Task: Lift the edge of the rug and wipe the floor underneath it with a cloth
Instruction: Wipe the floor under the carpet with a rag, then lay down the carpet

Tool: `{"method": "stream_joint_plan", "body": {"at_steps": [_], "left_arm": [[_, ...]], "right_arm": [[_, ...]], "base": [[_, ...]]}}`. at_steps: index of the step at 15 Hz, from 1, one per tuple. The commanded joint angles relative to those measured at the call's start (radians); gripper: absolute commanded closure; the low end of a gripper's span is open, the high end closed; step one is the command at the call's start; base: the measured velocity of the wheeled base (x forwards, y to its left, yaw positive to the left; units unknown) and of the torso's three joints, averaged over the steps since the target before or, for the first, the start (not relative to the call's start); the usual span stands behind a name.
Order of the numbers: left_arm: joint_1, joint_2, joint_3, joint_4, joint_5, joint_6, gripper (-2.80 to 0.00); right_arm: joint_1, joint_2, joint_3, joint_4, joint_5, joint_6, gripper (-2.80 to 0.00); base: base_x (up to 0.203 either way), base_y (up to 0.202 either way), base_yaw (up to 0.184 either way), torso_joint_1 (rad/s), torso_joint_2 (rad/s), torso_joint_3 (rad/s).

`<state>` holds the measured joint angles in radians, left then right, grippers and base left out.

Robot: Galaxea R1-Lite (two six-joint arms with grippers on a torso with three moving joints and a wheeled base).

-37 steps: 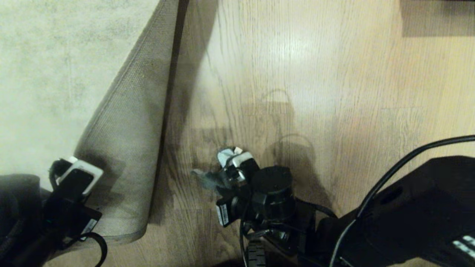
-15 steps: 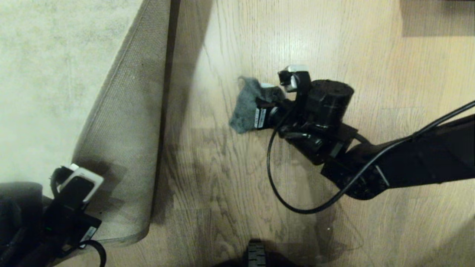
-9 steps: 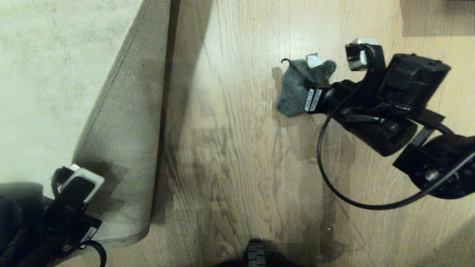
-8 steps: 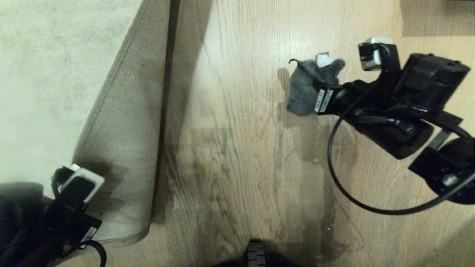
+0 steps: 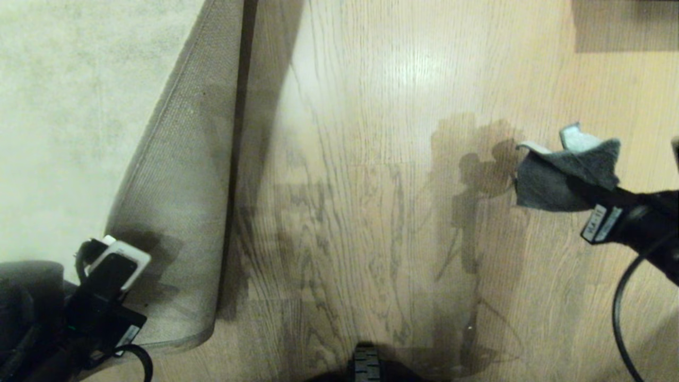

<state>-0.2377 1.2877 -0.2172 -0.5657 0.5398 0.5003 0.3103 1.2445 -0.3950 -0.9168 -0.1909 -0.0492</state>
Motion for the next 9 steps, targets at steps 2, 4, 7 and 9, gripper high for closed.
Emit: {"method": "stream_joint_plan", "body": {"at_steps": [2,4,7,9], "left_arm": [[-0.020,-0.001,0.007,-0.003,0.005,0.000,0.00],[-0.046,-0.001,0.009,-0.003,0.006,-0.005,0.00],[-0.058,0.001,0.016,-0.003,0.008,-0.005,0.00],[-0.060,0.001,0.021,-0.003,0.008,-0.005,0.00]], "right_arm": [[-0.080,-0.278,0.276,0.004,0.002,-0.013,0.00],[-0.090,-0.403,0.370,0.037,0.023,-0.010,0.00],[-0.093,-0.615,0.388,0.286,0.046,-0.005,0.00],[-0.092,-0.819,0.391,0.514,0.053,-0.004,0.00]], "base": [[0.000,0.000,0.000,0.000,0.00,0.000],[0.000,0.000,0.000,0.000,0.00,0.000],[0.000,0.000,0.000,0.000,0.00,0.000],[0.000,0.000,0.000,0.000,0.00,0.000]]}}
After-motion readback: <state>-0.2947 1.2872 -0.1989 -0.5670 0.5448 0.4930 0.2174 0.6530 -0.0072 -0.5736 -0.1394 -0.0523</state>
